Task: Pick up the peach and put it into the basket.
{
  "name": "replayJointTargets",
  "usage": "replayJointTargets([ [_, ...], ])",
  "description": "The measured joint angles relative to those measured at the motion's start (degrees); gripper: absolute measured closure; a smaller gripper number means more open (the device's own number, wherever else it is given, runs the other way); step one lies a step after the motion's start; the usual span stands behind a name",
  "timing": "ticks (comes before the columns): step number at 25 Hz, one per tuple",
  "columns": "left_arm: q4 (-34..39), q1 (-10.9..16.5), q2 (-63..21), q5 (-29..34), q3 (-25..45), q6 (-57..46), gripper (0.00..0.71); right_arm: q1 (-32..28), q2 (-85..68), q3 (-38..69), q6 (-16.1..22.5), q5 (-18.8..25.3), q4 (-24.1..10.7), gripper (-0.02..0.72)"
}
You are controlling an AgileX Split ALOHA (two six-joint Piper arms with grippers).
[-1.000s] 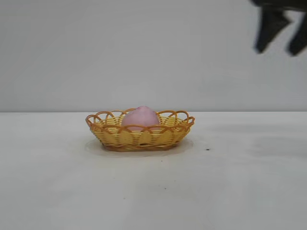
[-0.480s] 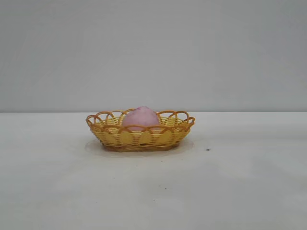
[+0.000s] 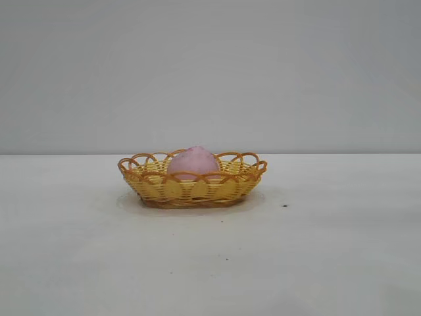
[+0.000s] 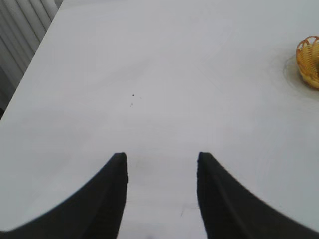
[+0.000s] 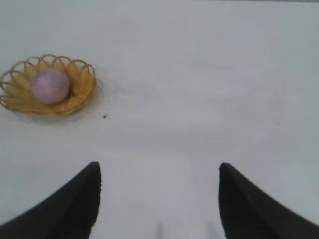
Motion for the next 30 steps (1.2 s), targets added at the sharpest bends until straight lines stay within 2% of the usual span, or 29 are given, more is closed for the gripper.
replayJointTargets([
  [4,0.0,0.0,0.0,0.0,0.0,0.0,0.428,0.0,-10.34,1.23,7.1,6.42,-5.64,0.271],
  [9,0.0,0.0,0.0,0.0,0.0,0.0,0.428,-0.22,-21.58,2.77,9.73,14.79,-9.88,0.271],
  [14,0.0,0.0,0.0,0.0,0.0,0.0,0.428,-0.22,-31.16,5.03,10.23,15.28,-10.69,0.271],
  [30,0.0,0.0,0.0,0.0,0.0,0.0,0.428,-0.22,-31.65,5.19,11.29,15.16,-11.18,0.271],
])
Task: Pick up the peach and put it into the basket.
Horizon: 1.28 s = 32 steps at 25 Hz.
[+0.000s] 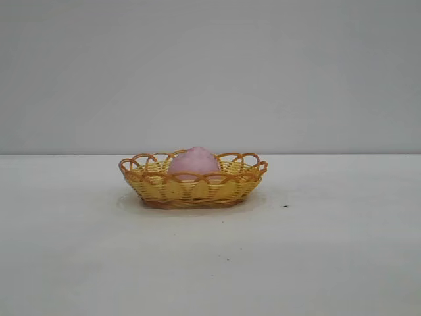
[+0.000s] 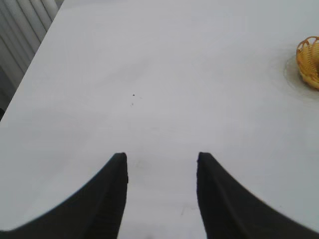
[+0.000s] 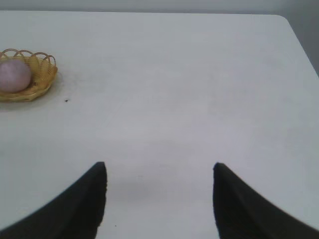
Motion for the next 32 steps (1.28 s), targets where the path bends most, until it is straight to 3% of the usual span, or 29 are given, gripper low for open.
replayJointTargets([
  [14,0.0,-0.1,0.0,0.0,0.0,0.0,0.428,0.0,0.0,0.0,0.04,-0.09,0.0,0.271],
  [22,0.0,-4.36,0.0,0.0,0.0,0.0,0.428,1.75,0.0,0.0,0.04,-0.09,0.0,0.271],
  [32,-0.04,-4.71,0.0,0.0,0.0,0.0,0.428,2.32,0.0,0.0,0.04,-0.09,0.0,0.271],
])
